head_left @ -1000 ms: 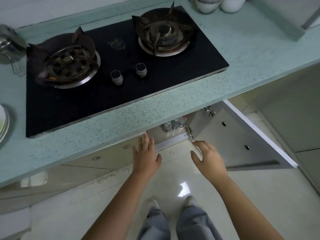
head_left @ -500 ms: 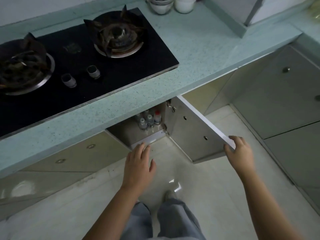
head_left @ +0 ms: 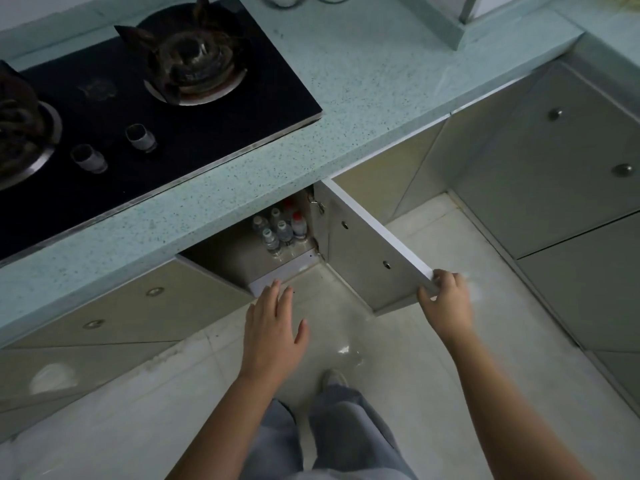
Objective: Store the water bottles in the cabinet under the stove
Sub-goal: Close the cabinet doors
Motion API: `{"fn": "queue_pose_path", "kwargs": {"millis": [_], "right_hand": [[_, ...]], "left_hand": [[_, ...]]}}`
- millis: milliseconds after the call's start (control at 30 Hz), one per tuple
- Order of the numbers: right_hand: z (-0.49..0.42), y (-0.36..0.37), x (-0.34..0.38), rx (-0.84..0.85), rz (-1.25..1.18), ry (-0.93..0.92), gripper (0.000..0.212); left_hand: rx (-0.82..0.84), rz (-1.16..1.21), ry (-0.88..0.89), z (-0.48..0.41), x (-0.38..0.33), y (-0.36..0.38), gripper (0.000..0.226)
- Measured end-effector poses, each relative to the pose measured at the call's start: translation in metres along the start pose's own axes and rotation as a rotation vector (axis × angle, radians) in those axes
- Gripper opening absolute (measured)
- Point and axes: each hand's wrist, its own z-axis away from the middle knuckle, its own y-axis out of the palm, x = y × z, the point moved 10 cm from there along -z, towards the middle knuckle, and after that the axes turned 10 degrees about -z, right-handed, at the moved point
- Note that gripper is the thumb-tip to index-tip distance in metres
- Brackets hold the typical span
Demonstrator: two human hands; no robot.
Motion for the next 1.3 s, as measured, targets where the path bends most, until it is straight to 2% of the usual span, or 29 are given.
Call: {"fn": "queue_pose_path", "kwargs": {"millis": [367,700,800,933,1100,1233,1300], "right_hand": [[0.037,0.027,0.009,0.029,-0.015,0.070,0.037],[0.107,0.105,0.053,0.026,-0.124,0.177,0.037],[0.116,0.134,0.076,0.072,-0.139,0.158,0.037],[0.128,0.170,0.115,0.152,-0.239,0.147,0.026],[0.145,0.232,0.179,0.396,-0.455,0.132,0.016],[0.137,0.274,0.212,0.467,-0.661,0.214,0.028],[0.132,0.286,0.216,0.471,-0.741,0.255,0.026]], "left_hand": [[-0.018,0.022,-0.046,0.023,0.038,0.005,0.052],[-0.016,0.052,-0.152,0.056,0.124,0.003,0.051],[-0.008,0.079,-0.225,0.068,0.158,0.004,0.051],[0.000,0.108,-0.300,0.079,0.198,0.005,0.052],[0.017,0.137,-0.422,0.087,0.241,0.002,0.050],[-0.015,0.153,-0.451,0.085,0.259,-0.008,0.050],[-0.032,0.156,-0.458,0.082,0.266,-0.012,0.049]]}}
